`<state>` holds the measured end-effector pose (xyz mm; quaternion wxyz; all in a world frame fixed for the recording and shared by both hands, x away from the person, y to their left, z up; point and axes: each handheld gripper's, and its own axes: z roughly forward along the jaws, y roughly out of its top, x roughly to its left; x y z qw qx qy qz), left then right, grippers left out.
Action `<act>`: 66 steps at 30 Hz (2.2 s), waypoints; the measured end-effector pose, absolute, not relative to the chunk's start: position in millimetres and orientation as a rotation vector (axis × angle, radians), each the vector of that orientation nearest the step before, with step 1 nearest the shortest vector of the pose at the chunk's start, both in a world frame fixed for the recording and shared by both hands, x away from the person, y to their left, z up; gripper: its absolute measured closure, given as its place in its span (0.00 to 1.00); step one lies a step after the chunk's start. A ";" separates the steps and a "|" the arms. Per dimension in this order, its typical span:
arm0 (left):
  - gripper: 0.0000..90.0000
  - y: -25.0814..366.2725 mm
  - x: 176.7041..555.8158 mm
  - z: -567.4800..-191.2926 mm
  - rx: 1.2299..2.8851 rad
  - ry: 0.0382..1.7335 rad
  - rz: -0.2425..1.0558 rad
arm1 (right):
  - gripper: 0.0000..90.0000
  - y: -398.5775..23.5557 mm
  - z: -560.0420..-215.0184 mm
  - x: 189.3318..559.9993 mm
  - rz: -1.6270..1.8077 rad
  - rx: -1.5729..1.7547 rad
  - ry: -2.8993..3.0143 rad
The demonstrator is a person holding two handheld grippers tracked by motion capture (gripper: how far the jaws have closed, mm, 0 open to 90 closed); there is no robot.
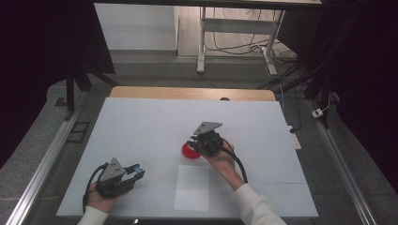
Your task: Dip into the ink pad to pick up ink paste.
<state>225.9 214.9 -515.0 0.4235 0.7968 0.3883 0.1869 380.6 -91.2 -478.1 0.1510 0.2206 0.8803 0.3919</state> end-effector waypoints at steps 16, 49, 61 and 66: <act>0.72 214.8 225.8 -515.1 1.998 0.970 0.463 | 0.84 -85.0 -491.6 383.5 1.060 0.622 2.563; 0.72 215.9 226.0 -515.0 1.996 0.973 0.467 | 0.84 -94.4 -481.7 382.5 1.181 0.689 2.509; 0.72 215.2 225.9 -514.9 1.994 0.975 0.470 | 0.84 -108.9 -463.9 378.6 1.298 0.714 2.451; 0.72 215.7 226.0 -514.8 1.995 0.974 0.470 | 0.84 -112.0 -460.6 377.0 1.321 0.711 2.438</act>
